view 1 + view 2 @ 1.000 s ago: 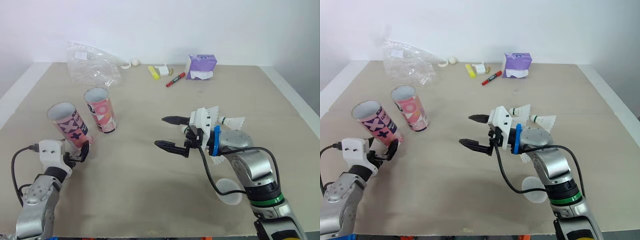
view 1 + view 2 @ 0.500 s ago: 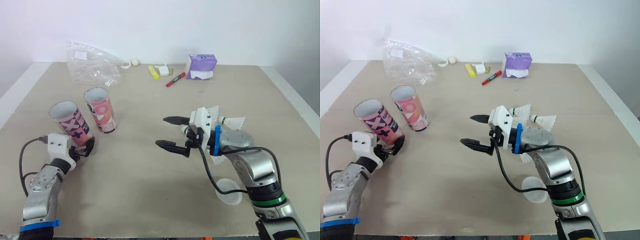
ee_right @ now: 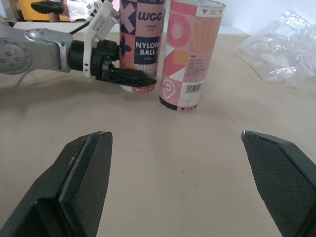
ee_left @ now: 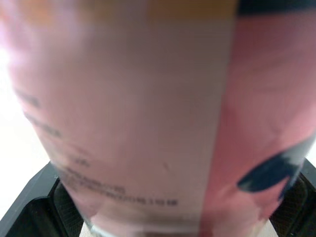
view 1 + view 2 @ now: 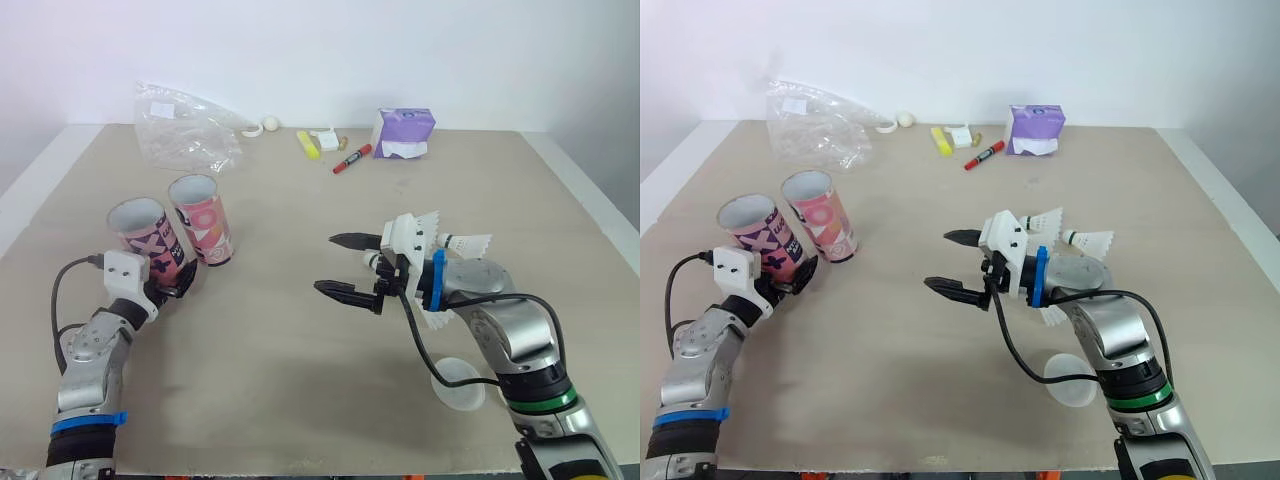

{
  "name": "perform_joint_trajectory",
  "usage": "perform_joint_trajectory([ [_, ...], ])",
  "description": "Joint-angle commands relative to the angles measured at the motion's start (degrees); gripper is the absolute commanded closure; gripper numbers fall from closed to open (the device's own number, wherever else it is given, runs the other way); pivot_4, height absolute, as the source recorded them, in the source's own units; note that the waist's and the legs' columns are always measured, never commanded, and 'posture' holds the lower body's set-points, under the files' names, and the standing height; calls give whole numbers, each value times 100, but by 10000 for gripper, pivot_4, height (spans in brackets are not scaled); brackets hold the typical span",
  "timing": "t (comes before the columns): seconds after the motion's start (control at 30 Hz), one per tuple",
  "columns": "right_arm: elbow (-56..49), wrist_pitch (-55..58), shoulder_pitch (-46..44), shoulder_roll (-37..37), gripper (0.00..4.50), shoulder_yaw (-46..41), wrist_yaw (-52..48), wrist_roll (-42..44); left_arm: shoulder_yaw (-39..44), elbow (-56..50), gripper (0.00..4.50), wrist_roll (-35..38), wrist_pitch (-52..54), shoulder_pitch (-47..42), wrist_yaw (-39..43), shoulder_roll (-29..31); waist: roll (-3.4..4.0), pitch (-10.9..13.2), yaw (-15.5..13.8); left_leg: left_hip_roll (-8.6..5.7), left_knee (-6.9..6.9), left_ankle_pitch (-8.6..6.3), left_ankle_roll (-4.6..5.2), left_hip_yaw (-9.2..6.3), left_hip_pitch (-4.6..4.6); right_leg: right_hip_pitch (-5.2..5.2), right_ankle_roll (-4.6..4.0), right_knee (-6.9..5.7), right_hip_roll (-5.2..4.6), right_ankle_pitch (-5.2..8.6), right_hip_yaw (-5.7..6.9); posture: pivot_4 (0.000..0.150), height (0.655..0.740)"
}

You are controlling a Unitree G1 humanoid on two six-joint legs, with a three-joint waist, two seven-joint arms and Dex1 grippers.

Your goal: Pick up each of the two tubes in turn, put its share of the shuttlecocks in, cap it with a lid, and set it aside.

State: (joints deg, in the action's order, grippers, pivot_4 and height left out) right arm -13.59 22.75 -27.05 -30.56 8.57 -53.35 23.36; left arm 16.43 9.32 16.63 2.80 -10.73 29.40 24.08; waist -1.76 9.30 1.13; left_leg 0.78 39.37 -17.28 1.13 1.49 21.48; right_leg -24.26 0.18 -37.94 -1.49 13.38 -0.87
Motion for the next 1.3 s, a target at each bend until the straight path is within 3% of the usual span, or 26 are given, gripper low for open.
perform_joint_trajectory([
  [0.03, -314, -3, -55, -80, 0, -185, 8, 67, 60, 21, 8417, 95, -120, -85, 86, 63, 0, 0, 0, 0, 0, 0, 0, 0, 0, 0, 0, 0, 0, 0, 0, 1500, 7400],
  [0.1, -332, 12, -48, -97, 0, -197, 19, 72, 91, 34, 16853, 139, -104, -91, 50, 17, 0, 0, -1, 0, 0, 0, 0, -1, 0, 0, 0, 0, 0, 0, 1, 1500, 7400],
  [0.2, -377, 41, -24, -115, 0, -223, 41, 92, 77, 20, 21200, 123, -123, -60, -8, 11, 0, 0, 0, 0, 0, 0, 0, -2, 0, 0, 0, 0, -1, -2, 1, 1500, 7400],
  [0.5, -472, 100, 64, -103, 0, -253, 59, 159, 65, -85, 21200, 70, -167, 89, -72, 75, 0, 0, 3, 0, 0, 1, -1, -2, 0, 0, 0, 0, -1, -4, 1, 1500, 7400],
  [0.87, -793, 156, 333, -60, 0, -333, 206, 393, 255, -1299, 21200, 328, 57, 1110, 401, 631, 2, 1, 7, 1, -9, -1, -5, -2, 1, -7, -2, 0, -4, -2, 0, 1500, 7400],
  [1.1, -1327, 154, 889, -201, 0, -507, 201, 556, -312, -2177, 21200, 115, -36, 1424, 1332, 1324, 2, 1, -7, 0, -8, -1, -5, -2, 5, -6, -4, 2, -10, -1, 4, 1500, 7400],
  [1.3, -1605, 156, 1277, -482, 0, -748, 154, 664, -1325, -2530, 21200, -170, 178, 748, 2230, 1931, 4, 3, -30, 0, -7, -1, -4, -2, 5, -6, -6, 2, -9, 1, 12, 1500, 7400],
])
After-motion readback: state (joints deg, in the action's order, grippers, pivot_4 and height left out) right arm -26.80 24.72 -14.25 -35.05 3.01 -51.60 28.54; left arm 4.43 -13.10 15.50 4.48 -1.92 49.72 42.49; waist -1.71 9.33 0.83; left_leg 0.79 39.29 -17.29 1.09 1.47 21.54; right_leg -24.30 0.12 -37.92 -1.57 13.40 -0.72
